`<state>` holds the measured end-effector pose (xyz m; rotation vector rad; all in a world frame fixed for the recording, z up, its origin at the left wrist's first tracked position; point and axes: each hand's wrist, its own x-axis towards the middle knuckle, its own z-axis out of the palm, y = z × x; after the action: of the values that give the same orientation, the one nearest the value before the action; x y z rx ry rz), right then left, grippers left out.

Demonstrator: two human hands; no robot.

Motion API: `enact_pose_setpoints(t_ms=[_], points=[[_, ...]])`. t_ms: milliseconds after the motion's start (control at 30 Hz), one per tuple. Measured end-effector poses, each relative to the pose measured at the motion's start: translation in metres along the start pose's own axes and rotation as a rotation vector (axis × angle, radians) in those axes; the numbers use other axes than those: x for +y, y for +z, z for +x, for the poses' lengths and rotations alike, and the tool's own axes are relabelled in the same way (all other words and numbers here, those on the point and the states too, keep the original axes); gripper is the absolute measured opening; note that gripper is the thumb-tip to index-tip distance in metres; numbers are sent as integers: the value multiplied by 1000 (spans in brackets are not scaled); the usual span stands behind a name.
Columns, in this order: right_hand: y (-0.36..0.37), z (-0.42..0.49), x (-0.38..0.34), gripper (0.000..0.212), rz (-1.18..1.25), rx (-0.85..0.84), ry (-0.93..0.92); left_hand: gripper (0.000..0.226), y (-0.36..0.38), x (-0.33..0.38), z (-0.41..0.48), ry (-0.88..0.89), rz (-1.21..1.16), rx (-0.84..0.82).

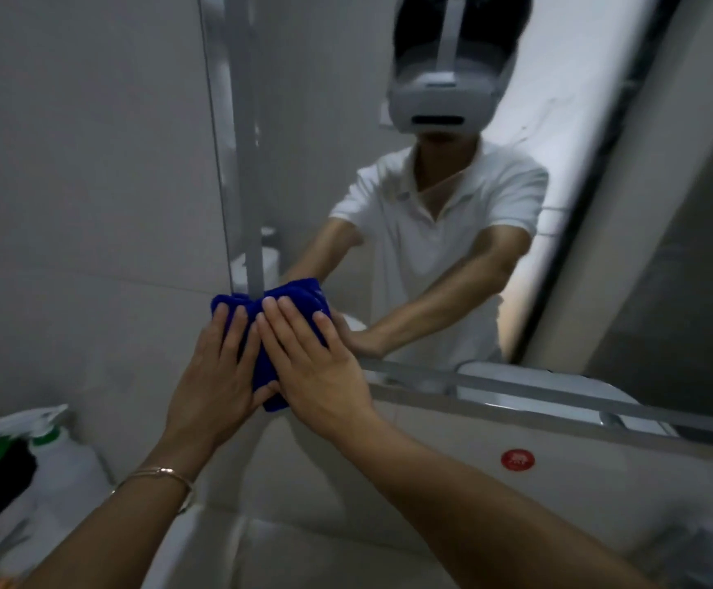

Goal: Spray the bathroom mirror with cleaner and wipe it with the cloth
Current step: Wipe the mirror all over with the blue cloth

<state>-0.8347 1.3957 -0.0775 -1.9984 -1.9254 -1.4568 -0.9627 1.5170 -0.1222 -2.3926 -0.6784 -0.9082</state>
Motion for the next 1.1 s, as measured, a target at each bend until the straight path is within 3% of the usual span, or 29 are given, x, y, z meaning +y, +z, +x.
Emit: enact_pose_setpoints(t_ms=[133, 300, 400, 600, 733, 833, 1100], points=[[1, 0, 0, 86, -38, 43, 17, 81, 3, -1, 5, 26, 35, -85], [-5, 3, -1, 81, -3, 23, 6, 74, -14, 3, 4, 77, 11, 103], [-14, 15, 2, 79, -1, 22, 3, 77, -40, -10, 9, 108, 18, 100], [-72, 91, 45, 60, 37, 227, 134, 80, -129, -26, 90, -116, 0, 140], [-96, 79, 107, 54, 110, 335, 172, 59, -158, 6, 131, -27, -35, 298], [-99, 44, 145, 50, 87, 342, 158, 52, -162, 43, 148, 58, -73, 324], [-101, -24, 205, 58, 60, 195, 184, 67, -158, 120, 167, 108, -152, 203]])
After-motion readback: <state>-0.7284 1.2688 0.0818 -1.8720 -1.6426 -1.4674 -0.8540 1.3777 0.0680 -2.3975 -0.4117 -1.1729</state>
